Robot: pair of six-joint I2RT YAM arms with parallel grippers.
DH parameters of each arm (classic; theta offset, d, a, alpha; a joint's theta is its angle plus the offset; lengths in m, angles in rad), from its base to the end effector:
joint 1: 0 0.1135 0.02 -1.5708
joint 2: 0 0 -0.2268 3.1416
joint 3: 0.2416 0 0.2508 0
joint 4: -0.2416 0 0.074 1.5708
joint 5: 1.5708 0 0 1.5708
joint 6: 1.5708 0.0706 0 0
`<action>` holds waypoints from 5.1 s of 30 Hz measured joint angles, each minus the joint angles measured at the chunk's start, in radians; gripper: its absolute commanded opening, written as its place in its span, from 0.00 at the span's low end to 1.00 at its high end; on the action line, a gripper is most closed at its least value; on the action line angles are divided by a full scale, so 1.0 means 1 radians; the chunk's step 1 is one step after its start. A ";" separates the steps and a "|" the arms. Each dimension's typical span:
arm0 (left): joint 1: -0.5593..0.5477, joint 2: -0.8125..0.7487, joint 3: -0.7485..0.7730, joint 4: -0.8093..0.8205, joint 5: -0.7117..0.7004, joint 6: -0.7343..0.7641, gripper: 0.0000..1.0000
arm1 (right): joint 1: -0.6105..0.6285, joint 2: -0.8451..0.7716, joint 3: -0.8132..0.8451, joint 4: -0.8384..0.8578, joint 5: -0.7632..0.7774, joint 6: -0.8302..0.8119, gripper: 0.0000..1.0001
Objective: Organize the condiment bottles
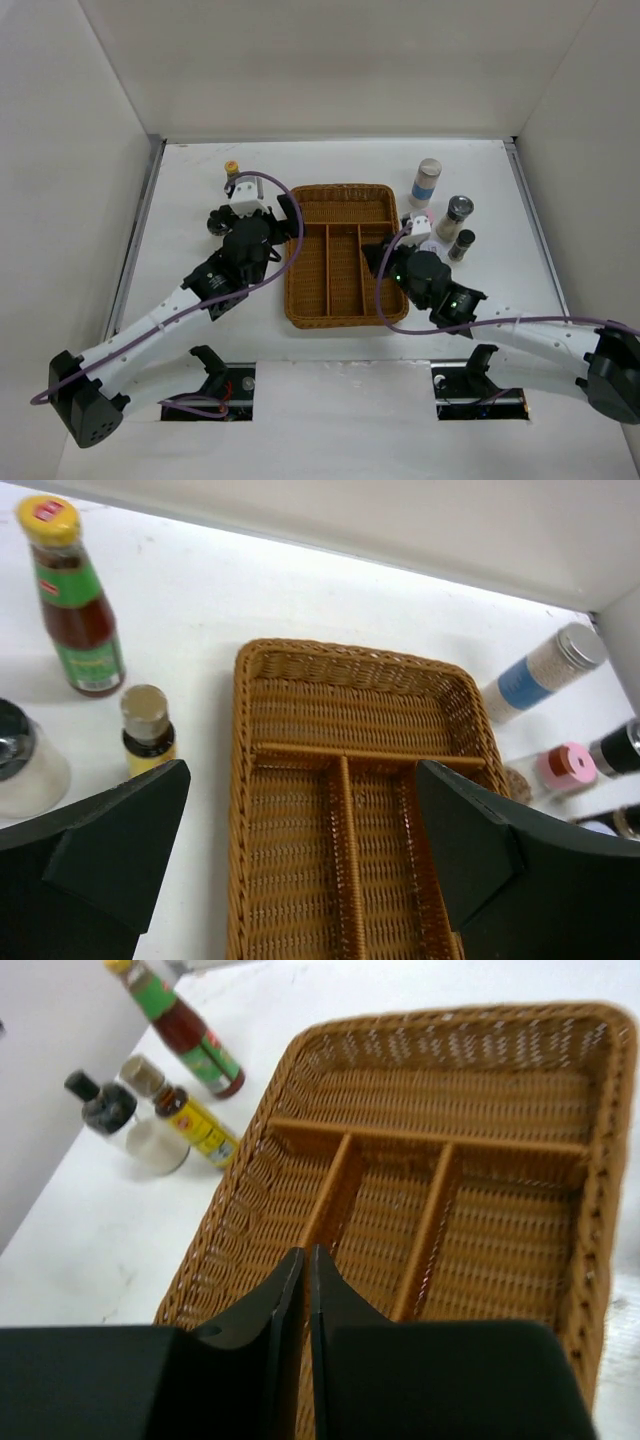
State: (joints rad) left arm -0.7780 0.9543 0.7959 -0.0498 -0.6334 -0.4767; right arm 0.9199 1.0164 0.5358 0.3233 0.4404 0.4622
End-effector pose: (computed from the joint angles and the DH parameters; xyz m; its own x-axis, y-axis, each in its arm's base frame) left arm 0.2194 -0.1575 0.2923 -0.2011 -0.3210 -0.9255 0.0686 0.9378 -0.3402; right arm 0.1939 0.2049 0.2254 -0.2921 0.2822 -0.9138 -0.3734 0.8460 0.3806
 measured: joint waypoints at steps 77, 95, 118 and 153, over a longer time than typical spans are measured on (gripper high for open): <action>0.419 0.644 0.682 -0.097 0.066 0.213 0.16 | -0.023 0.034 -0.113 0.162 0.024 0.005 0.65; 0.179 0.795 0.716 -0.021 0.123 0.214 0.16 | -0.134 -0.040 -0.159 0.148 0.060 0.080 0.65; 0.160 0.862 0.561 0.166 0.109 0.188 0.31 | -0.148 -0.019 -0.159 0.145 0.051 0.085 0.65; 0.204 0.193 0.021 0.031 -0.011 0.106 0.59 | -0.160 -0.007 -0.159 0.130 0.049 0.093 0.47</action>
State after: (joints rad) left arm -0.5739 1.1469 0.8169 -0.0189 -0.6441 -0.3702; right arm 0.7601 1.0096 0.3771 0.4530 0.4892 0.5556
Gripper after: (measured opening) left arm 0.591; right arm 0.457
